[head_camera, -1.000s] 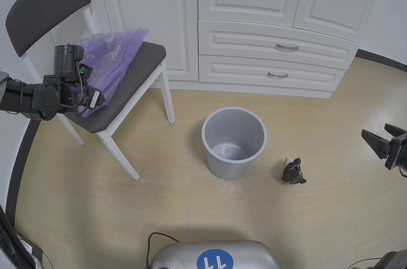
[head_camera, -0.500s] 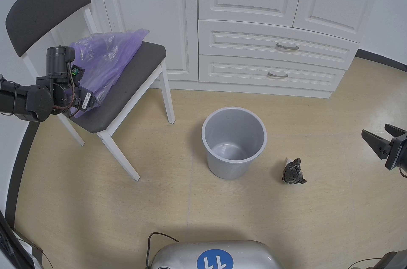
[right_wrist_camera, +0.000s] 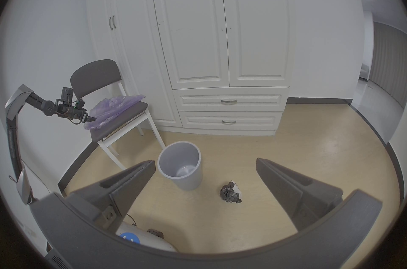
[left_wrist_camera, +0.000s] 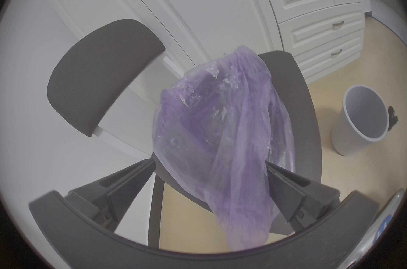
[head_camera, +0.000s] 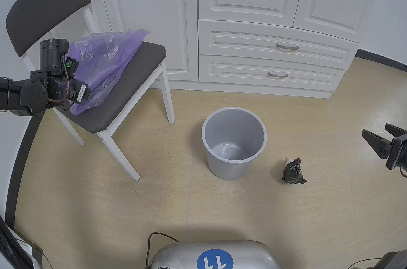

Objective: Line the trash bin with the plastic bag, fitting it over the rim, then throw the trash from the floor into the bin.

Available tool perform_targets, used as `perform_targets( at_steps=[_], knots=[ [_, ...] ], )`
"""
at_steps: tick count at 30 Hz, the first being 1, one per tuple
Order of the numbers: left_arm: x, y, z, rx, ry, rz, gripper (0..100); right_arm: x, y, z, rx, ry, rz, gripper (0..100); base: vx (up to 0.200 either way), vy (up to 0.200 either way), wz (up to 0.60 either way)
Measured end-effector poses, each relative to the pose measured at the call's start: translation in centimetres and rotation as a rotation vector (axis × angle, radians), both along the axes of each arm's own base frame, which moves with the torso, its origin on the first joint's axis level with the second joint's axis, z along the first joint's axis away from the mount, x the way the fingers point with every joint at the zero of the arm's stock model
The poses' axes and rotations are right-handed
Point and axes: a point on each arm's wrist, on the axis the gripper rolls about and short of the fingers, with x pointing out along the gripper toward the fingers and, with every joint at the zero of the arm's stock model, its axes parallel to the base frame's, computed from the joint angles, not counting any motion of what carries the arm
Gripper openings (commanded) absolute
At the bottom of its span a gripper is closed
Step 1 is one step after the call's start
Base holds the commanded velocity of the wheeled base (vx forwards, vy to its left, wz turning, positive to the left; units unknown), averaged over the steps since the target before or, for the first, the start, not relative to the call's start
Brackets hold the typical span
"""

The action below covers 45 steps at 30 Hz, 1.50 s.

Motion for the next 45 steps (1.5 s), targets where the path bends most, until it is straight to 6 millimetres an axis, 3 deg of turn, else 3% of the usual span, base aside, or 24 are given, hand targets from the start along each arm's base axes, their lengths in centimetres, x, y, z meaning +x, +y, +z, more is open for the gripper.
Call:
perform_targets(
  at_steps=[11, 25, 45],
  knots=[
    [-0.5, 0.3, -2.9, 0.087, 0.103, -0.015, 100, 0.0, 0.0, 0.1, 0.002, -0.003, -0.001, 100, 0.0, 0.0, 0.0],
    [-0.4, 1.2, -1.5, 0.09, 0.037, 0.041, 100, -0.1, 0.0, 0.1, 0.006, -0.007, -0.003, 100, 0.0, 0.0, 0.0],
    [1.3, 1.9, -2.2, 0.101, 0.053, 0.059, 100, 0.1, 0.0, -0.2, 0.003, 0.013, -0.002, 100, 0.0, 0.0, 0.0]
  ],
)
